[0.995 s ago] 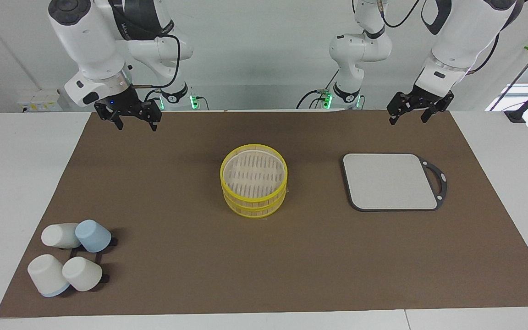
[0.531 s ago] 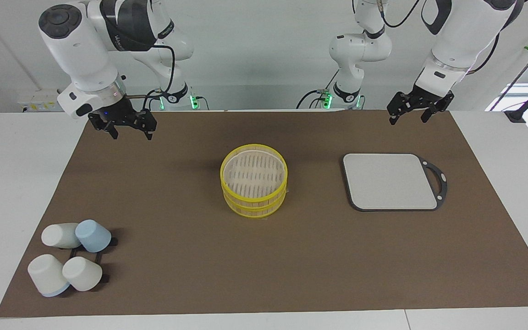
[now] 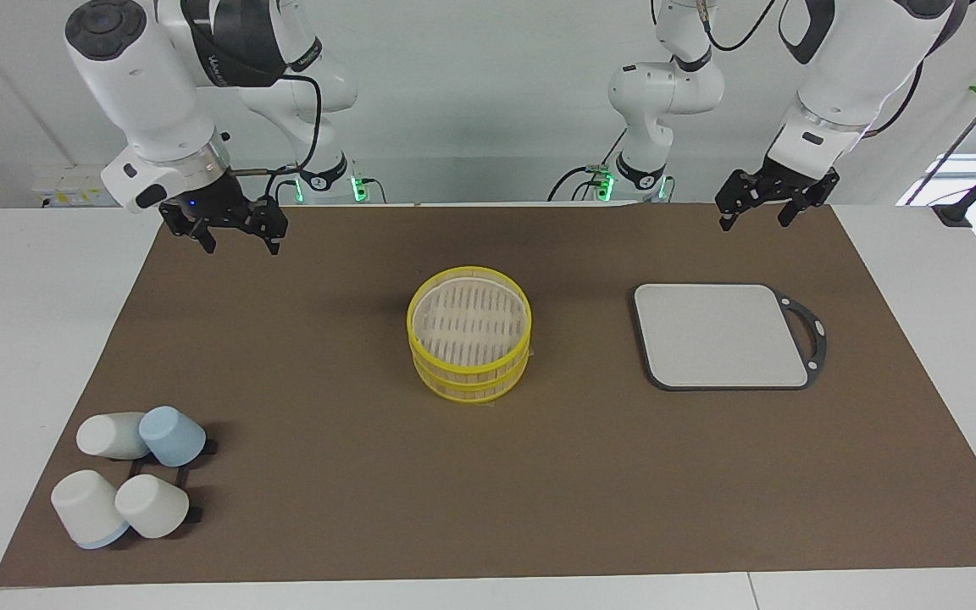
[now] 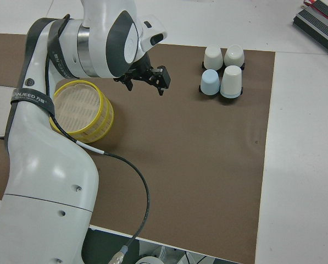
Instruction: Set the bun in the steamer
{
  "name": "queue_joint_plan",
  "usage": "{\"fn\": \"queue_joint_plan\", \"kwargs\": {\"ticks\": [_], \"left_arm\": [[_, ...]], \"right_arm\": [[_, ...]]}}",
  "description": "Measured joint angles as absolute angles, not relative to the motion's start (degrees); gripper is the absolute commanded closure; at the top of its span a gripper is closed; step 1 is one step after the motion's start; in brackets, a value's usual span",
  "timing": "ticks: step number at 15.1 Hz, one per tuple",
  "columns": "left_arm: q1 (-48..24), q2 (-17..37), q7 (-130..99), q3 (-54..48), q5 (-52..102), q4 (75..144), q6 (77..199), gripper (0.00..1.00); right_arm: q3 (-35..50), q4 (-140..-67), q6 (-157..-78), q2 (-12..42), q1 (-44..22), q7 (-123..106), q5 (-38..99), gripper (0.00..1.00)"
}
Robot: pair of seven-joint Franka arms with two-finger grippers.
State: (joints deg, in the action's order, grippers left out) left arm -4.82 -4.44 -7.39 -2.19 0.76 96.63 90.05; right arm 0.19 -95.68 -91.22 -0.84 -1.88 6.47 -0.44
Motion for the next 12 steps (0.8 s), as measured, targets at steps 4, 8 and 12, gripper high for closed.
{"fn": "queue_joint_plan", "kwargs": {"ticks": [4, 8, 12], "left_arm": [[-4.82, -4.44, -7.39, -2.18, 0.76, 96.63, 90.05, 0.00], [-4.82, -4.44, -7.39, -2.18, 0.76, 96.63, 90.05, 0.00], [-4.82, -4.44, -7.39, -2.18, 0.76, 96.63, 90.05, 0.00]], "right_arm": [[-1.46, -95.19, -91.22, -0.86, -1.83, 6.47, -0.42, 0.00], [-2.84, -95.00, -91.22, -0.87, -1.79, 6.45, -0.41, 0.00], [-2.87, -94.81, -91.22, -0.87, -1.79, 6.45, -0.37, 0.00]]}}
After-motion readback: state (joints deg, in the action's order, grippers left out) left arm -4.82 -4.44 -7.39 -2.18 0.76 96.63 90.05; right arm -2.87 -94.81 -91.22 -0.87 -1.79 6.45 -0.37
